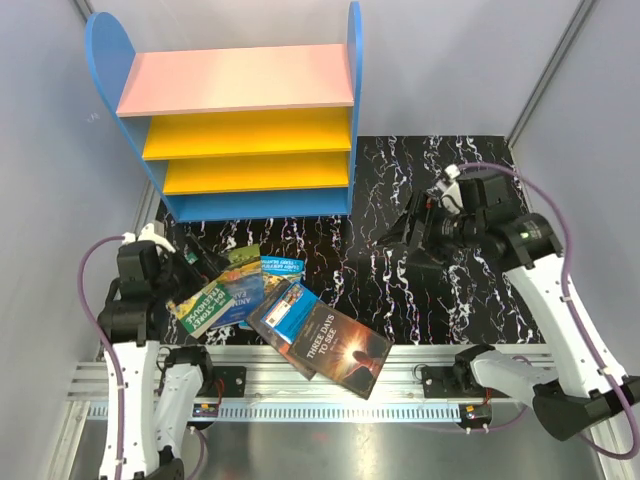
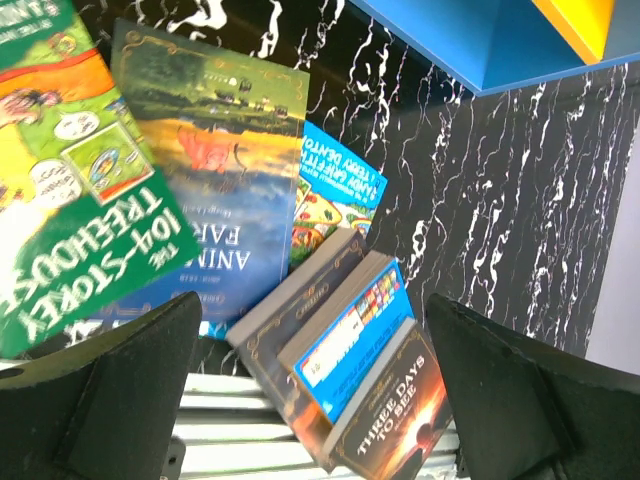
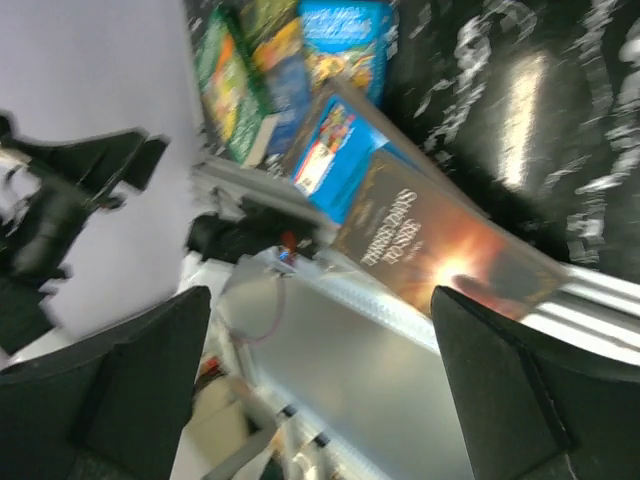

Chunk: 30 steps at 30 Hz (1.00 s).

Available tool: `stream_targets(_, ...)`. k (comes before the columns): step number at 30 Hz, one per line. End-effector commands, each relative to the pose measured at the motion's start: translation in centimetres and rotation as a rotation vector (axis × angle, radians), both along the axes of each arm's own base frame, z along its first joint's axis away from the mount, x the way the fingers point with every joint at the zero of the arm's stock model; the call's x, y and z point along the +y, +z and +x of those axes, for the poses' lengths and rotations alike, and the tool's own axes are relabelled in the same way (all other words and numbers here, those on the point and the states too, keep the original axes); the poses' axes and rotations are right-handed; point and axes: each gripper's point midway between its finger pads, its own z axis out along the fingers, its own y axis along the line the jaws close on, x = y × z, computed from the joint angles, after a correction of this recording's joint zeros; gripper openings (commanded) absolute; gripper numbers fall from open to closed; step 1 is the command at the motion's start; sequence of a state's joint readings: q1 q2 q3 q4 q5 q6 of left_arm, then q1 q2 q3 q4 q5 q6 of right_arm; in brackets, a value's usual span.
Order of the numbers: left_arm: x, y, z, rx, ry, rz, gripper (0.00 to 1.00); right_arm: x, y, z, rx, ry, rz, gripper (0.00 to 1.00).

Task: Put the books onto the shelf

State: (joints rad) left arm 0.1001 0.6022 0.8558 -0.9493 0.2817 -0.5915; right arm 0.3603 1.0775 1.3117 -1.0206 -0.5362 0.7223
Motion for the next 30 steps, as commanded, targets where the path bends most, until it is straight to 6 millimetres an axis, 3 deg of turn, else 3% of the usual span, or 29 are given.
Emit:
stream_targets(1, 0.7, 3.2, -0.7, -0.075, 0.031, 0.039, 0.99, -5.5, 2.0, 0.2, -0.163, -0.122, -0.314, 1.00)
stream_targets(3, 0.2, 2.8, -1.6, 0.004, 0.111, -0.065, 0.99, -6.3, 5.5, 0.3, -0.345, -0.147, -0.293, 1.00)
stream_targets(4, 0.0, 2.2, -1.7, 0.036, 0.140, -0.101, 0.99, -6.6, 5.9, 0.1, -0.364, -0.195, -0.259, 1.00)
stream_targets(6, -1.3, 2.2, -0.6, 0.001, 0.079, -0.163, 0.99, -5.7, 4.2, -1.3, -0.329, -0.217, -0.146, 1.00)
stream_targets(7, -1.5, 1.2, -0.6, 0.028, 0.077, -0.180, 0.99, -5.0, 3.1, -1.8, -0.289, -0.193, -0.116, 1.00)
stream_targets(8, -1.2, 1.0, -0.5, 0.036, 0.095, -0.173, 0.99, -3.3, 0.6, -3.1, -0.179, -0.104, -0.056, 1.00)
stream_targets(11, -0.6, 0.4, -1.0, 0.062, 0.104, -0.126, 0.99, -2.2, -1.7, -3.7, -0.113, -0.038, -0.030, 1.00)
stream_targets(15, -2.0, -1.3, -1.5, 0.085, 0.028, -0.171, 0.99, -3.5, -2.8, -3.5, -0.134, -0.043, -0.159, 0.97)
stream_targets(16, -2.3, -1.6, -1.7, 0.096, 0.017, -0.189, 0.99, -2.2, -4.1, -4.3, -0.093, 0.038, -0.212, 0.95)
stream_targets(17, -2.4, -2.0, -1.8, 0.106, 0.023, -0.201, 0.99, -2.5, -5.1, -3.8, -0.098, 0.014, -0.308, 0.94)
stream_targets(19, -2.5, -2.6, -2.2, 0.094, 0.029, -0.210, 0.99, -1.1, -7.7, -5.2, -0.071, 0.095, -0.495, 0.96)
stream_targets(20, -2.6, -2.6, -2.4, 0.086, 0.031, -0.213, 0.99, 0.9, -7.4, -7.0, -0.157, 0.158, -0.570, 0.97)
stream_targets(22, -2.6, -2.2, -2.6, 0.059, 0.032, -0.210, 0.99, 2.0, -9.7, -8.6, -0.144, 0.227, -0.761, 0.99)
stream_targets(25, -2.2, -2.0, -3.2, 0.070, 0.037, -0.182, 0.99, 4.1, -10.7, -11.0, -0.179, 0.309, -0.844, 1.00)
stream_targets(30, -1.9, -1.6, -3.9, 0.073, 0.033, -0.148, 0.99, 8.1, -12.5, -14.9, -0.204, 0.445, -0.712, 1.00)
